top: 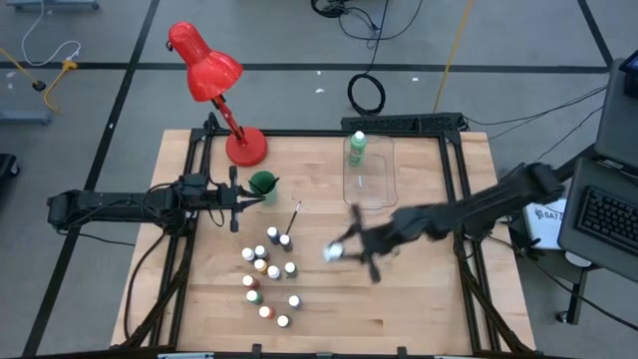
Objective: Pick & Place Paint Supplies
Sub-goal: Put the large white paint bottle into the transparent bin
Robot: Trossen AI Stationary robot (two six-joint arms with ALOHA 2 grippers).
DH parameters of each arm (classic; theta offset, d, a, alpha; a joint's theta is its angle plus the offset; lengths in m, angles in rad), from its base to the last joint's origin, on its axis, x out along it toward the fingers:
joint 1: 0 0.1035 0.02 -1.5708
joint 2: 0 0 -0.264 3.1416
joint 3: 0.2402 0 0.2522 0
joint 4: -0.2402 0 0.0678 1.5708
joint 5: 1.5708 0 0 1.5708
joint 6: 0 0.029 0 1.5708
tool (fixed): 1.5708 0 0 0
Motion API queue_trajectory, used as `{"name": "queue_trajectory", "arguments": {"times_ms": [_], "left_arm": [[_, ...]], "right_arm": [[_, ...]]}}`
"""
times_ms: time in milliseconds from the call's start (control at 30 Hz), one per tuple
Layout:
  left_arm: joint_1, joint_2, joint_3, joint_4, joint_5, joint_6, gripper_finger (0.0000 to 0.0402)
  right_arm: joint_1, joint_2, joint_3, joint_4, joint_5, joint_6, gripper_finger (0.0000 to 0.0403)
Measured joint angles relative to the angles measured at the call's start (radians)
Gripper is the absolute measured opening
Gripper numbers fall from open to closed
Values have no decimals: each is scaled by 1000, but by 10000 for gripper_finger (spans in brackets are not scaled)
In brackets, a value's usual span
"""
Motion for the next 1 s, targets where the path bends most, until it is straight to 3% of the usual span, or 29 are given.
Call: {"name": "queue_trajectory", "arguments": {"times_ms": [133, 233, 400, 567, 800, 1000], "left_arm": [[0, 0, 0, 0, 0, 0, 24], [0, 0, 0, 1, 0, 5, 24], [0, 0, 0, 4, 0, 7, 24], [0, 0, 0, 6, 0, 6, 24], [0, 0, 0, 6, 0, 6, 24], [0, 0, 0, 6, 0, 6, 24]], "right_arm": [[-80, -227, 3, -148, 192, -17, 110], [-181, -330, 3, -291, 270, 1, 110], [-358, -356, 0, -424, 260, 62, 110], [-488, -281, -39, -418, 232, 56, 110], [-664, -226, -152, -293, 138, 114, 110], [-754, -220, -309, -79, 108, 165, 110]]}}
